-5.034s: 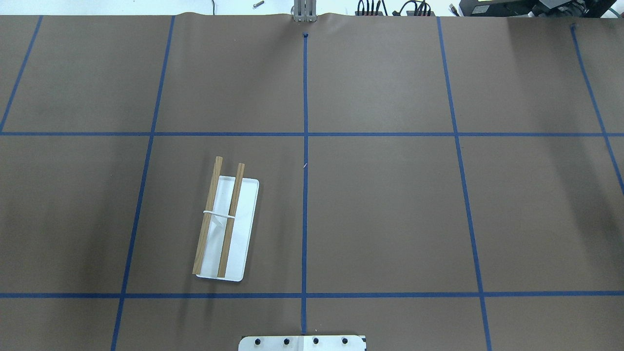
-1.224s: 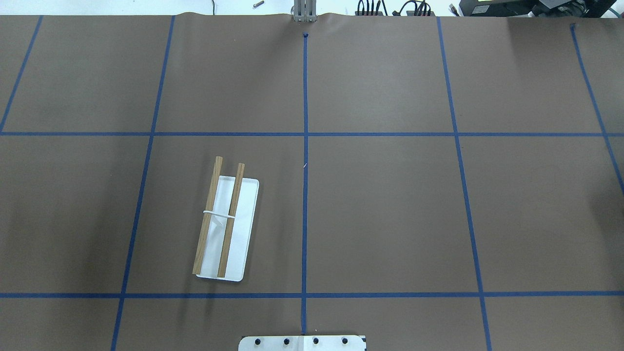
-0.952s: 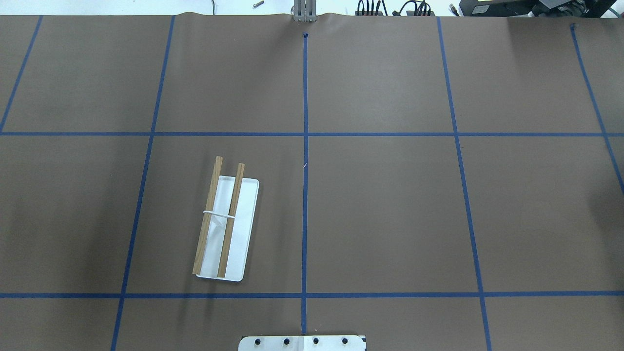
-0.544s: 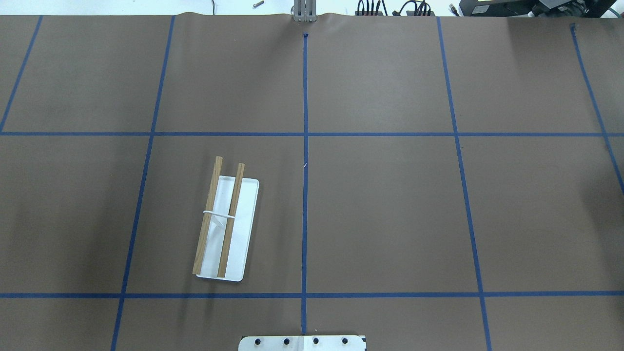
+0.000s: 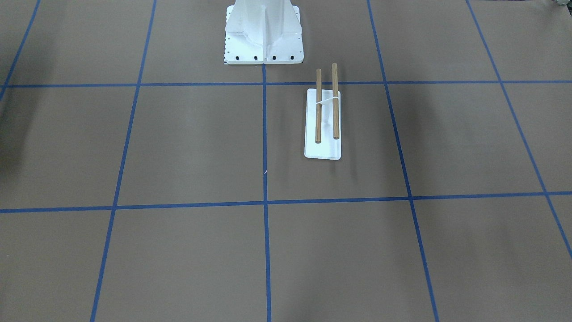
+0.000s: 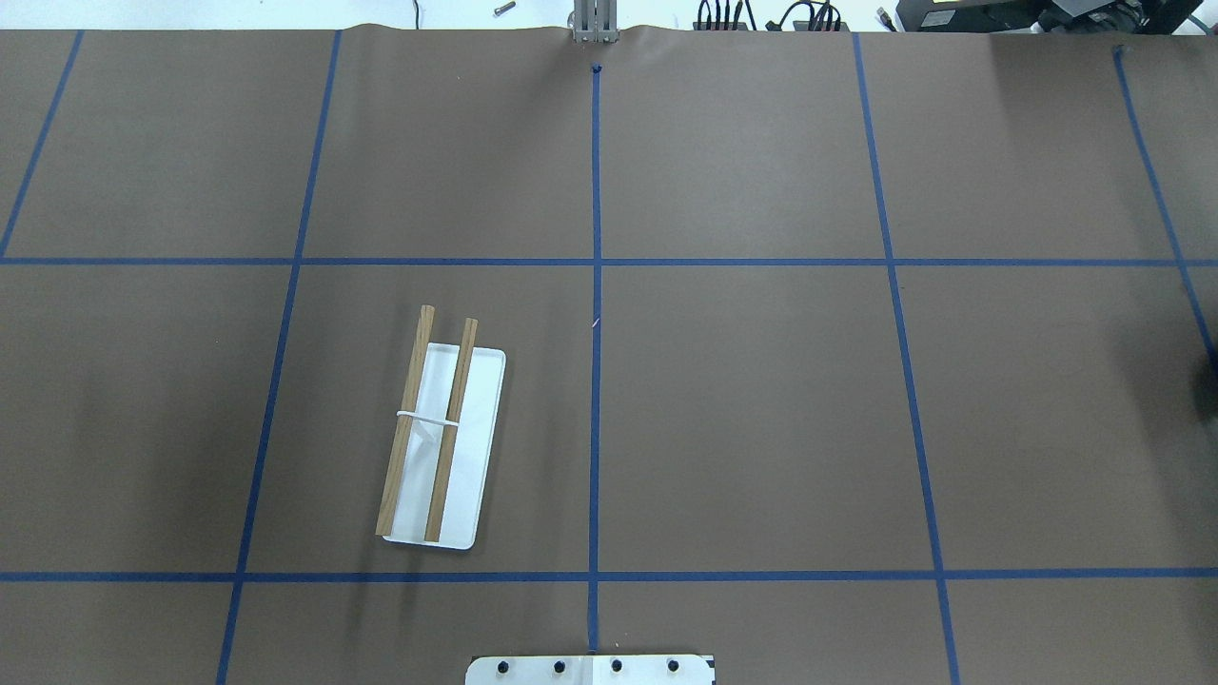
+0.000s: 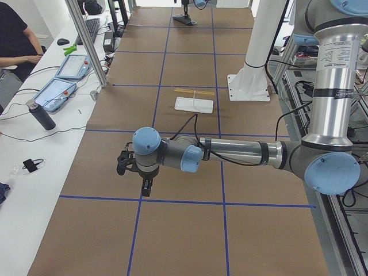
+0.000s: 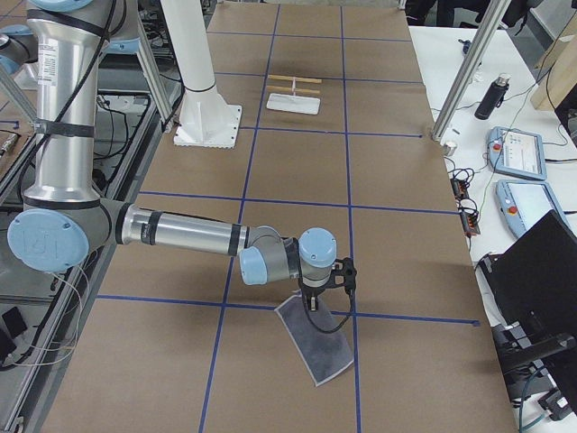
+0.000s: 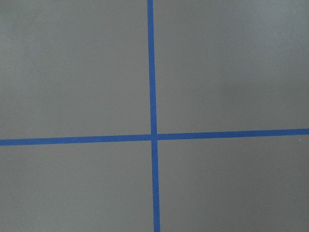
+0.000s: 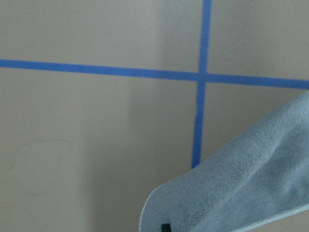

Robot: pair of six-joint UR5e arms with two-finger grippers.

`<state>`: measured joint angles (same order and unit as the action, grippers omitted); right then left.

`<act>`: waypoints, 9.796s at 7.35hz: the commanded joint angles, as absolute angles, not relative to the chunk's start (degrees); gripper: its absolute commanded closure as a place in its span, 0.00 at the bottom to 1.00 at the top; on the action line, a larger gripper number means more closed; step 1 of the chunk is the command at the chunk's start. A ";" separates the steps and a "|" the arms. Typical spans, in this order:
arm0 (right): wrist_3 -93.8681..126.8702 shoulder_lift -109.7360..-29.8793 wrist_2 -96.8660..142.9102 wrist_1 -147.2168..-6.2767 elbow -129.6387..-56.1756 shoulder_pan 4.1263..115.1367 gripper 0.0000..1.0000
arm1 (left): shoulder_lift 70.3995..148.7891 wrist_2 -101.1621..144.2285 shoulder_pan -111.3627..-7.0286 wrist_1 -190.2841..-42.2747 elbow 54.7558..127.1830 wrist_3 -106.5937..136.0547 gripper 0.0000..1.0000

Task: Hang towel on rack

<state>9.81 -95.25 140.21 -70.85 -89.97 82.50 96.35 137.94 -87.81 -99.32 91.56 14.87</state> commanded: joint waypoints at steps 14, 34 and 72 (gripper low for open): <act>50.54 -64.41 111.33 -80.16 -131.64 39.34 1.00 | 137.79 123.17 -48.28 -118.39 89.47 112.82 0.02; 52.19 -65.39 100.98 -80.86 -132.89 34.54 0.09 | 137.64 121.46 -38.05 -127.27 93.43 118.48 1.00; -0.53 -90.97 121.79 -111.88 -110.94 80.59 0.00 | 88.00 132.20 -81.09 -99.82 103.28 20.38 0.01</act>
